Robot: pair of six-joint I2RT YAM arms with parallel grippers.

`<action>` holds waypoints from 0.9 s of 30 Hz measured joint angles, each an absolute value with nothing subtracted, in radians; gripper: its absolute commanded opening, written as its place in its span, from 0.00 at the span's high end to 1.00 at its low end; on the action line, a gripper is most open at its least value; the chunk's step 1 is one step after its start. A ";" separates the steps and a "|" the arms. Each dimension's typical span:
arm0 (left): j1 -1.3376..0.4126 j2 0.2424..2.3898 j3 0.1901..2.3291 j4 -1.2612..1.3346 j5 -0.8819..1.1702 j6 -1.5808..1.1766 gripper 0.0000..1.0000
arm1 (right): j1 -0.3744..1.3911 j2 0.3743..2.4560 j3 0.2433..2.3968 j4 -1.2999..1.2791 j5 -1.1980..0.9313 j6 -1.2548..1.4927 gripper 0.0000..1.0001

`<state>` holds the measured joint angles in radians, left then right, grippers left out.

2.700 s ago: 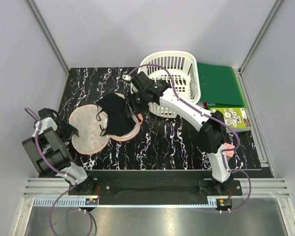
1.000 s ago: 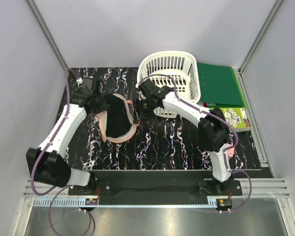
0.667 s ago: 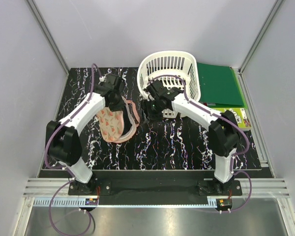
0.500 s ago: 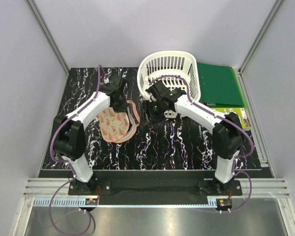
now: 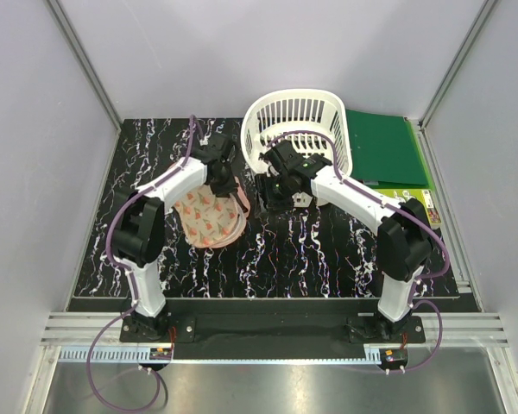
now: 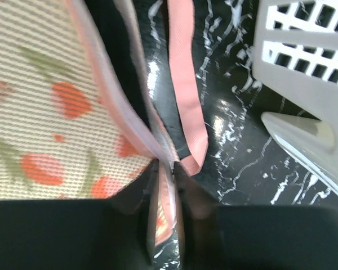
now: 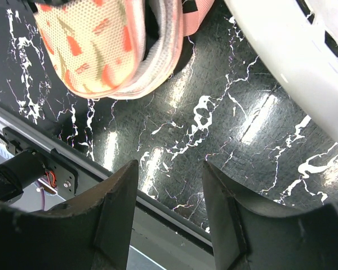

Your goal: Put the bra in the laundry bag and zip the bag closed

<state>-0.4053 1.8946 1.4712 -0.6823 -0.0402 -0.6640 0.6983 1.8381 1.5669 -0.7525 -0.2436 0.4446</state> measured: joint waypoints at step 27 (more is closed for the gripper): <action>0.243 1.771 1.319 -0.593 0.382 -0.495 0.35 | 0.938 1.919 1.496 -0.624 -0.280 0.395 0.53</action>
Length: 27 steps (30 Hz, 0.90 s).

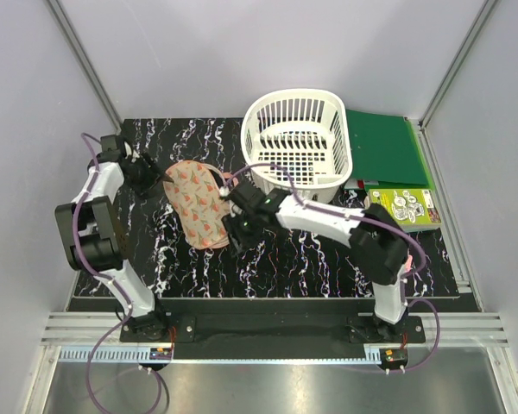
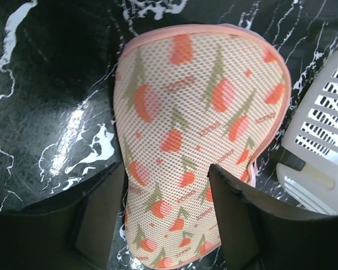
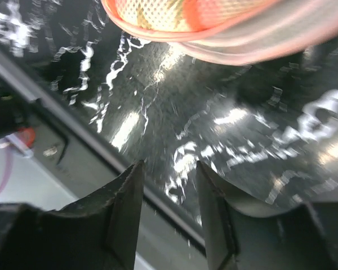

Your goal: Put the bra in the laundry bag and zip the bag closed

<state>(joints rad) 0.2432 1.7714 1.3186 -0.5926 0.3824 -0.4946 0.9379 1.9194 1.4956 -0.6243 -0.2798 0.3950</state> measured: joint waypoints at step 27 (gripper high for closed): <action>0.244 1.243 0.828 -0.692 0.257 -0.616 0.45 | 0.938 2.273 1.748 -0.374 0.091 0.486 0.52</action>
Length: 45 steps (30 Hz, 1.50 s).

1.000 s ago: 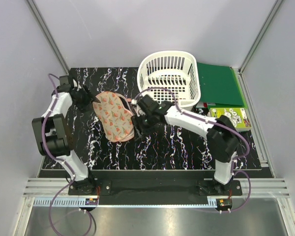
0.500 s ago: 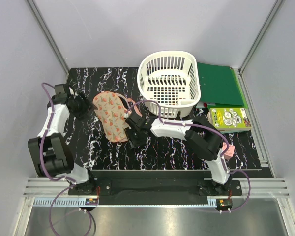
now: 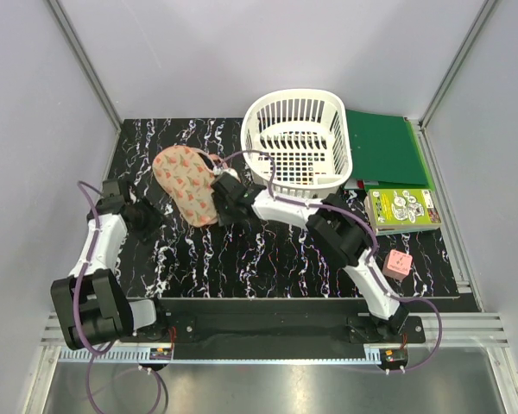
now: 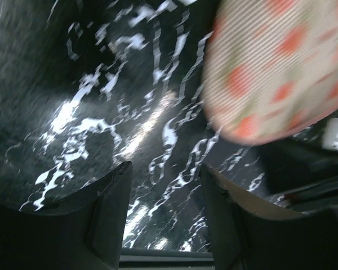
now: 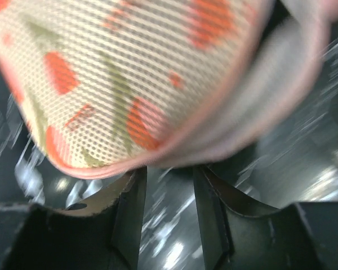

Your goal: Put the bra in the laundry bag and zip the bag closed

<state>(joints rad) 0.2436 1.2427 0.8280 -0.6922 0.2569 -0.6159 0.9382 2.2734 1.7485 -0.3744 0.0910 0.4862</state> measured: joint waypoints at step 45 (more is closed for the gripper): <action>0.012 2.095 1.765 -0.566 0.343 -0.645 0.24 | 0.765 1.709 1.774 -0.643 -0.013 0.428 0.40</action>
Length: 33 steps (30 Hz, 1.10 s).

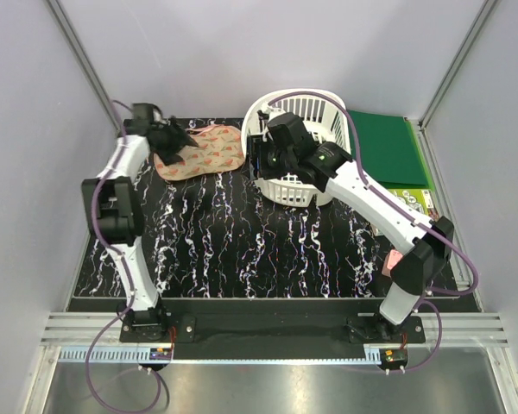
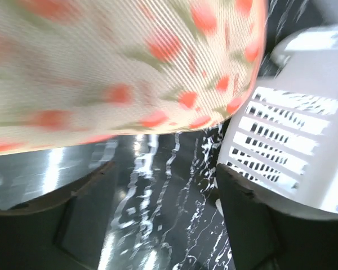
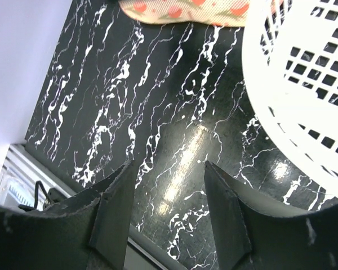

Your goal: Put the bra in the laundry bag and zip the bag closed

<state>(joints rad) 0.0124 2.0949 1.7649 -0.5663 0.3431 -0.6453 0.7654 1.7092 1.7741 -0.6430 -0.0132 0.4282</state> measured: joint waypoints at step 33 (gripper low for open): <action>0.364 2.406 1.809 -0.236 0.566 -0.891 0.57 | 0.741 1.742 1.798 -0.733 -0.071 0.427 0.40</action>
